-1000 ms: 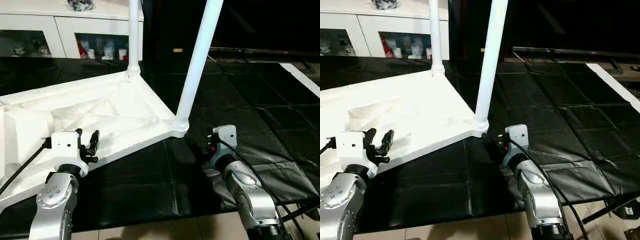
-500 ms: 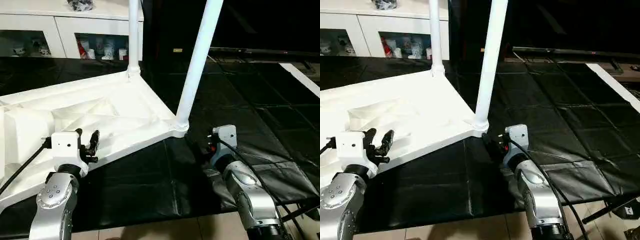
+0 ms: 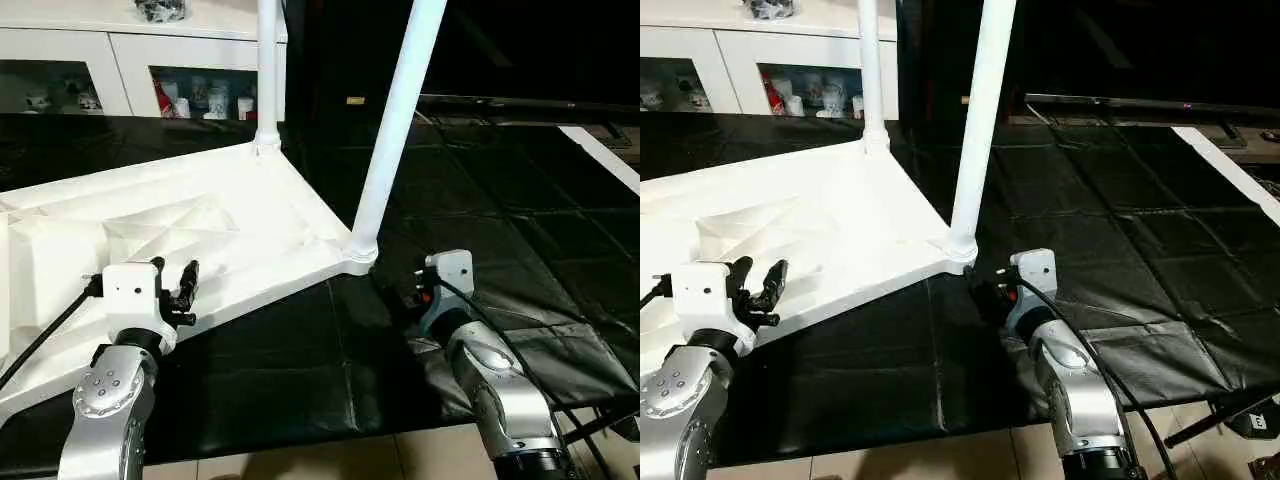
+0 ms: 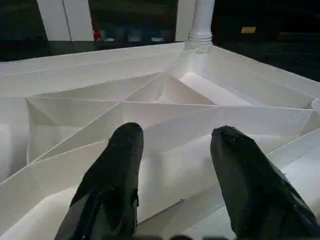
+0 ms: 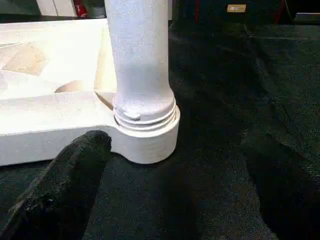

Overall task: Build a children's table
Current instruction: Rotate leg to tighten

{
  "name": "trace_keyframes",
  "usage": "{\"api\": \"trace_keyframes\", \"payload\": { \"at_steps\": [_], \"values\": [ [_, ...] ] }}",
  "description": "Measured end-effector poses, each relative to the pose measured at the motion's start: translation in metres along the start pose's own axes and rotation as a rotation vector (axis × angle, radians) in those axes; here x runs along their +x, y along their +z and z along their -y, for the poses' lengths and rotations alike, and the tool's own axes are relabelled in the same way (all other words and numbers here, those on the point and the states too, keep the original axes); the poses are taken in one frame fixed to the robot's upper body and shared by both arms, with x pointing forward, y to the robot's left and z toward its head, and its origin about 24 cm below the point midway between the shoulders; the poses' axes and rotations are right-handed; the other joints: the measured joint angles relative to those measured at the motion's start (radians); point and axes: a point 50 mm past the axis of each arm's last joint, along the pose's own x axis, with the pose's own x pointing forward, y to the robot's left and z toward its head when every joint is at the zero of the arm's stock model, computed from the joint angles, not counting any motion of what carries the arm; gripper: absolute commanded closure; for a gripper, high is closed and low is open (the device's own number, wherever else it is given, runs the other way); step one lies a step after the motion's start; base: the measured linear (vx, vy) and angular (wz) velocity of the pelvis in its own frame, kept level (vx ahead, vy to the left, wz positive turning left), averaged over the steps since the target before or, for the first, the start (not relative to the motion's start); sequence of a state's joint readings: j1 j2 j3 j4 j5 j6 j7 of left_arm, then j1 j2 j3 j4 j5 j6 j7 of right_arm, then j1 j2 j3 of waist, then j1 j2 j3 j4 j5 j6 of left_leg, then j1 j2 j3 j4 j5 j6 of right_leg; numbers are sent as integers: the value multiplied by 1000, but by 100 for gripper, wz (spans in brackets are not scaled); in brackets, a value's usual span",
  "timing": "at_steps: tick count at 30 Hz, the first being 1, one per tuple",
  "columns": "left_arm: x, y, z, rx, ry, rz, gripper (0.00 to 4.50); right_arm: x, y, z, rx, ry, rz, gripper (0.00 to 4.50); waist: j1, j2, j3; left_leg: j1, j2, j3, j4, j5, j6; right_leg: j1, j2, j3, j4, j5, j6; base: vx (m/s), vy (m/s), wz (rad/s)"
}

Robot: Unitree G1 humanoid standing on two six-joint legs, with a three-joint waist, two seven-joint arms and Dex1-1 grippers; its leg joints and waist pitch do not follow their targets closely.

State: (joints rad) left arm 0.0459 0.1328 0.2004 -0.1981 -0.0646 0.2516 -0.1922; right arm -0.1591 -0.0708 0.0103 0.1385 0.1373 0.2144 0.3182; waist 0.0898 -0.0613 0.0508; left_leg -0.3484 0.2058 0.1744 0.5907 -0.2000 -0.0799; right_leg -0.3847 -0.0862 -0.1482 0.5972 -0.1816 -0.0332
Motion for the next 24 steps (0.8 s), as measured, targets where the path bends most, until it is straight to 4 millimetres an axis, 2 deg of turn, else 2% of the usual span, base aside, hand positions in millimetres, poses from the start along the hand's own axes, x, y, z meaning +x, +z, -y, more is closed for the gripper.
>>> {"api": "trace_keyframes", "payload": {
  "at_steps": [24],
  "values": [
    [0, 0, 0, 0, 0, 0, 203, 0, 0, 0, 0, 0, 0, 0, 0, 0, 0, 0, 0, 0, 0, 0, 0, 0, 0, 0, 0, 0, 0, 0, 0, 0]
  ]
}}
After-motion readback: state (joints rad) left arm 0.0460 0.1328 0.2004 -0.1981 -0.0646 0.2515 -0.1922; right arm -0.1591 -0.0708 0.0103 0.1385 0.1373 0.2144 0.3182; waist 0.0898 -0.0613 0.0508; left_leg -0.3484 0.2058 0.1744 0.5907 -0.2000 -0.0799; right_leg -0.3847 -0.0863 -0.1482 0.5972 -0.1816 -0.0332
